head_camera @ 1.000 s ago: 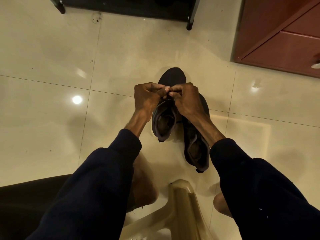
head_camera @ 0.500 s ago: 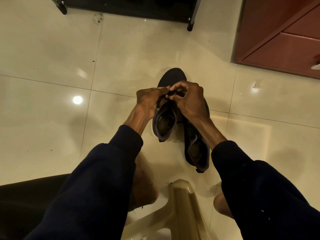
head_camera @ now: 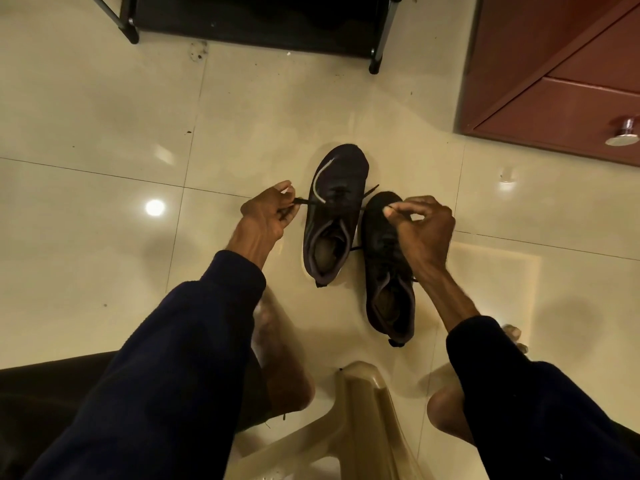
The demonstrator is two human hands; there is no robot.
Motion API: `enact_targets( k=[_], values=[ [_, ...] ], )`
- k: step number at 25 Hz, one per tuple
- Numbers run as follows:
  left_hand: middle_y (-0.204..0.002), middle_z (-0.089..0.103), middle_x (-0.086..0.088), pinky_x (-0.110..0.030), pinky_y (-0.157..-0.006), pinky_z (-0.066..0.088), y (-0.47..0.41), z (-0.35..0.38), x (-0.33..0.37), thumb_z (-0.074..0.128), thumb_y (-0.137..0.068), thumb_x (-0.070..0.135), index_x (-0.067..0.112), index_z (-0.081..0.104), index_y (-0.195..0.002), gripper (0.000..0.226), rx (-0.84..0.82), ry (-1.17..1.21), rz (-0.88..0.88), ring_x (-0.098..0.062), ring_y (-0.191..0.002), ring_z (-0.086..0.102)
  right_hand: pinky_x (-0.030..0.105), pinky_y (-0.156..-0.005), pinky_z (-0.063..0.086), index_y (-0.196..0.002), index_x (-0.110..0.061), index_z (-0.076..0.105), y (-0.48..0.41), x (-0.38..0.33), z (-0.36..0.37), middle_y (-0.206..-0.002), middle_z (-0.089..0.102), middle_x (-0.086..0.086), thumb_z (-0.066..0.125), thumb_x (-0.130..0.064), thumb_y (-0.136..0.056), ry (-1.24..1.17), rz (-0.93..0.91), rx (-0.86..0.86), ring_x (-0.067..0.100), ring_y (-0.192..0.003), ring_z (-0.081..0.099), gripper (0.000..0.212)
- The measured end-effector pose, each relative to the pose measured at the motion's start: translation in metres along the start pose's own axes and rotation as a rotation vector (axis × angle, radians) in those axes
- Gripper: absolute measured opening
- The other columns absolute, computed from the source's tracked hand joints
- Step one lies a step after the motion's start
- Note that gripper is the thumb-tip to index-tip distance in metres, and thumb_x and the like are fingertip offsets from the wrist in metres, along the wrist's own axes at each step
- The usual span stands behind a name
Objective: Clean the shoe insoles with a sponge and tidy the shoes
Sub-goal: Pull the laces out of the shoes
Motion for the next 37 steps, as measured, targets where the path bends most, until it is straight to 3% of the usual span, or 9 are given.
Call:
enact_targets(
  k=[5, 9, 13, 15, 20, 23, 29, 34, 37],
  values=[
    [-0.084, 0.074, -0.007, -0.027, -0.067, 0.062, 0.018, -0.003, -0.01, 0.072, -0.094, 0.007, 0.008, 0.072, -0.098, 0.004, 0.103, 0.025, 0.202, -0.023, -0.076, 0.072, 0.015, -0.079, 0.057, -0.098, -0.014, 0.079, 0.008, 0.012, 0.009, -0.091, 0.075, 0.0, 0.083, -0.016, -0.084, 0.007, 0.114, -0.051, 0.004, -0.08, 0.068, 0.015],
    [-0.102, 0.075, -0.008, -0.036, -0.082, 0.063, 0.044, -0.018, -0.012, 0.082, -0.087, 0.028, 0.016, 0.073, -0.108, 0.026, 0.157, -0.153, 0.432, -0.025, -0.092, 0.074, 0.003, -0.069, 0.048, -0.112, -0.012, 0.073, 0.022, 0.002, 0.006, -0.09, 0.071, -0.001, 0.08, -0.014, -0.087, 0.026, 0.076, -0.155, 0.007, -0.08, 0.067, 0.026],
    [-0.098, 0.077, 0.003, -0.024, -0.079, 0.059, 0.098, -0.013, -0.029, 0.076, -0.091, 0.032, 0.017, 0.079, -0.1, 0.018, 0.075, -0.597, 0.714, -0.012, -0.092, 0.071, 0.018, -0.072, 0.058, -0.097, -0.018, 0.076, 0.069, 0.019, -0.014, -0.082, 0.07, -0.01, 0.074, -0.018, -0.092, 0.175, 0.112, -0.183, 0.003, -0.076, 0.068, 0.005],
    [-0.099, 0.075, 0.006, -0.022, -0.078, 0.053, 0.113, 0.0, -0.052, 0.077, -0.089, 0.039, 0.018, 0.078, -0.101, 0.024, 0.001, -0.94, 0.782, -0.008, -0.095, 0.064, 0.033, -0.071, 0.061, -0.088, -0.021, 0.075, 0.096, 0.033, -0.02, -0.078, 0.071, -0.009, 0.07, -0.035, -0.093, 0.381, 0.102, -0.236, 0.008, -0.072, 0.066, 0.015],
    [-0.122, 0.064, -0.008, -0.039, -0.083, 0.046, 0.123, 0.025, -0.082, 0.076, -0.09, 0.032, 0.011, 0.067, -0.117, 0.035, 0.115, -1.641, 0.924, -0.031, -0.103, 0.056, 0.04, -0.078, 0.046, -0.103, -0.019, 0.068, 0.168, 0.065, -0.019, -0.101, 0.068, 0.001, 0.061, -0.057, -0.087, 0.966, -0.081, -0.294, 0.026, -0.095, 0.055, 0.043],
    [-0.13, 0.059, -0.012, -0.041, -0.08, 0.049, 0.115, 0.041, -0.089, 0.069, -0.095, 0.026, 0.006, 0.065, -0.117, 0.03, 0.097, -1.73, 0.905, -0.037, -0.099, 0.064, 0.043, -0.075, 0.049, -0.113, -0.015, 0.066, 0.187, 0.093, -0.006, -0.115, 0.064, 0.006, 0.068, -0.053, -0.086, 1.036, -0.105, -0.371, 0.031, -0.095, 0.055, 0.046],
    [-0.108, 0.068, -0.018, -0.044, -0.068, 0.052, 0.088, 0.029, -0.104, 0.064, -0.096, 0.015, 0.005, 0.067, -0.109, 0.017, 0.088, -1.681, 0.886, -0.039, -0.085, 0.067, 0.039, -0.062, 0.059, -0.115, -0.008, 0.071, 0.164, 0.105, 0.022, -0.118, 0.067, 0.011, 0.071, 0.003, -0.082, 0.844, -0.232, -0.426, 0.031, -0.09, 0.062, 0.035],
    [-0.108, 0.065, -0.011, -0.04, -0.06, 0.056, 0.113, 0.018, -0.076, 0.064, -0.092, 0.013, 0.011, 0.069, -0.1, 0.01, 0.135, -1.652, 0.901, -0.031, -0.072, 0.064, 0.034, -0.058, 0.058, -0.097, -0.003, 0.075, 0.131, 0.027, 0.011, -0.103, 0.071, 0.012, 0.084, 0.003, -0.068, 0.741, -0.374, -0.329, 0.03, -0.082, 0.065, 0.03],
    [-0.107, 0.062, -0.001, -0.045, -0.069, 0.057, 0.143, -0.014, -0.045, 0.031, -0.096, 0.036, 0.027, 0.055, -0.11, 0.03, 0.246, -1.651, 0.749, -0.027, -0.077, 0.064, 0.035, -0.059, 0.06, -0.1, -0.003, 0.076, 0.123, -0.039, 0.003, -0.105, 0.07, 0.011, 0.087, 0.003, -0.065, 0.713, -0.344, -0.387, 0.03, -0.083, 0.065, 0.036]
  ],
)
Point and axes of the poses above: each hand's wrist, its own y-axis away from the middle knuckle, its own z-axis out of the palm, x = y × z, the point moved 10 cm from there along -y, towards the middle knuckle
